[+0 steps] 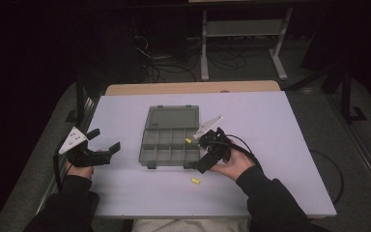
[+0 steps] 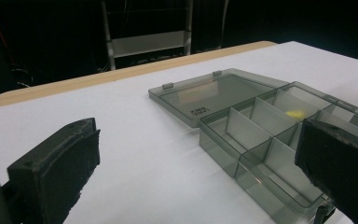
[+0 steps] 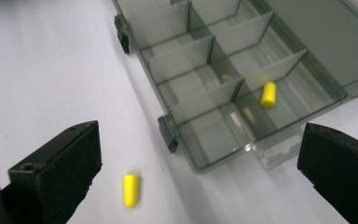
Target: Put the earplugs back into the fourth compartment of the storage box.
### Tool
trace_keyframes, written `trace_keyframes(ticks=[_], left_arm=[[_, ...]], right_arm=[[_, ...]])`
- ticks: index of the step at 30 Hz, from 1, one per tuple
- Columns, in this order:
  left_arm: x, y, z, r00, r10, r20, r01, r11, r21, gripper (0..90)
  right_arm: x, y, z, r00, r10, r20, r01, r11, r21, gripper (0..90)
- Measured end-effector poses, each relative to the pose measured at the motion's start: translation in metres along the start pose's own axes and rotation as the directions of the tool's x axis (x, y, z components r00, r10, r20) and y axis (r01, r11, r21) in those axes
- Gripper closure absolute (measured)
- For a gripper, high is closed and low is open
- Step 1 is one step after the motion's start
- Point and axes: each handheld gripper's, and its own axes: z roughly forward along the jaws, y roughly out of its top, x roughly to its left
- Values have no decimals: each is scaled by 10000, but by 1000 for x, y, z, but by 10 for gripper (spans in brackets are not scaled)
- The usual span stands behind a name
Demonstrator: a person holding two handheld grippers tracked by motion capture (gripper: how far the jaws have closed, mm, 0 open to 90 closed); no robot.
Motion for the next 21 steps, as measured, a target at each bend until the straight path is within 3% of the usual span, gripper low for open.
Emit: trace_keyframes(ticks=[6, 21], left_arm=[[0, 0, 0, 10000, 3, -12, -3, 10000, -13, 0], [0, 0, 0, 10000, -1, -6, 1, 10000, -13, 0]], right_arm=[[6, -14, 1, 9999, 94, -127, -93, 9999, 93, 0], [27, -32, 13, 9982, -214, -568, 242, 9986, 479, 0]])
